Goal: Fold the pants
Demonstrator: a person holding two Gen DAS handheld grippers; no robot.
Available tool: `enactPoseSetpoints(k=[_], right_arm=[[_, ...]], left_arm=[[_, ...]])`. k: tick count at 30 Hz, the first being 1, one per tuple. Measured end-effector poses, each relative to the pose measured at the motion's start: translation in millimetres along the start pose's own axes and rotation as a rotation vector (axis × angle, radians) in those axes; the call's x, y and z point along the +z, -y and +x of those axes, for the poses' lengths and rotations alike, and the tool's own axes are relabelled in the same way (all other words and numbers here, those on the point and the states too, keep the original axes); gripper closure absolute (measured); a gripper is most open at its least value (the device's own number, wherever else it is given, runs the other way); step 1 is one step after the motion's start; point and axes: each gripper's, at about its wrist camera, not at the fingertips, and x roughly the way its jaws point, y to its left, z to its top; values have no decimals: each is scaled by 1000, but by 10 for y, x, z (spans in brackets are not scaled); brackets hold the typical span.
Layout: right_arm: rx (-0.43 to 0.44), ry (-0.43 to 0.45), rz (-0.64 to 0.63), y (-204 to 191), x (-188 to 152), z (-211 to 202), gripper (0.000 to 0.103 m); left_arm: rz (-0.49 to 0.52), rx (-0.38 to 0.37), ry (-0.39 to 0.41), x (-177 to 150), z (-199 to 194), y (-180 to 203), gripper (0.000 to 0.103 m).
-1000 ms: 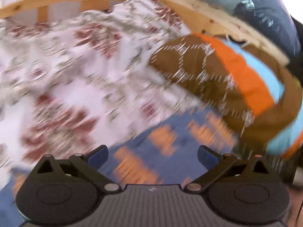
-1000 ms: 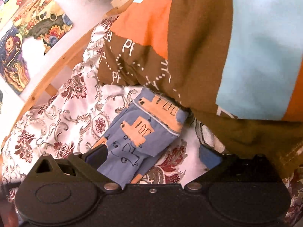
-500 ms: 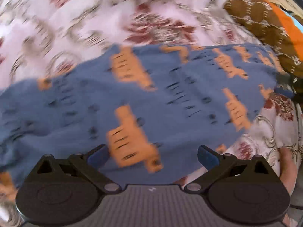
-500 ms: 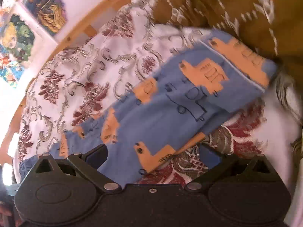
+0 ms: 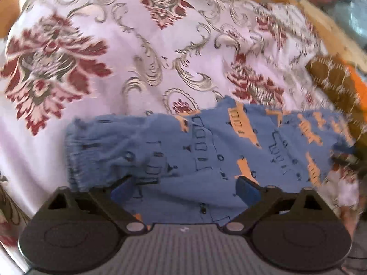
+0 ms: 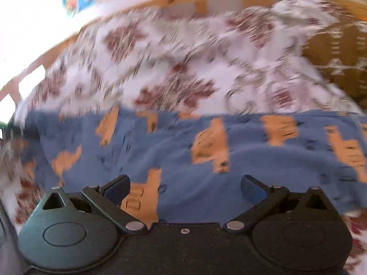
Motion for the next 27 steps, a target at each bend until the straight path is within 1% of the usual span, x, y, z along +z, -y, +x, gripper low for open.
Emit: enactPoseSetpoints(k=[1, 2, 4, 5, 8, 10, 12, 13, 14, 15, 16, 18, 21, 23, 25, 26, 27], right_arm=[[-26, -7, -45, -41, -33, 37, 1], [-43, -3, -84, -80, -44, 53, 1], [-68, 6, -148, -134, -80, 67, 1], [-71, 10, -157, -147, -92, 66, 1], [-44, 43, -159, -145, -56, -4, 1], [-14, 82, -199, -159, 41, -70, 1], [17, 108, -267, -165, 189, -66, 1], [36, 113, -321, -177, 322, -13, 1], [46, 111, -368, -188, 432, 48, 1], [48, 114, -418, -202, 552, 126, 1], [53, 129, -480, -222, 694, 236, 1], [77, 161, -585, -251, 902, 441, 1], [146, 197, -708, -302, 1210, 794, 1], [189, 215, -785, -366, 1330, 987, 1], [239, 215, -885, -451, 1397, 1186, 1], [257, 211, -927, -492, 1408, 1265, 1], [278, 205, -968, -533, 1418, 1347, 1]], left_arm=[[-22, -22, 6, 24, -38, -92, 16], [-33, -27, 11, 53, -65, -147, 21], [-36, -20, 26, 119, -64, -235, 29], [-43, -28, 33, 160, -60, -299, 30], [-94, -72, 49, 246, -7, -439, 30], [-114, -75, 46, 270, 6, -456, 30], [-105, -50, 35, 267, -33, -363, 21], [-92, -34, 35, 260, -91, -273, 10], [-74, -9, 48, 260, -140, -176, 3], [-51, 25, 64, 264, -177, -71, 1], [-14, 63, 89, 264, -223, 66, 0], [61, 97, 141, 270, -245, 342, 0], [159, 144, 210, 241, -25, 694, 0], [189, 222, 221, 272, 229, 849, 0], [195, 297, 204, 312, 497, 924, 0], [198, 328, 191, 329, 652, 946, 0], [204, 340, 181, 315, 751, 934, 0]])
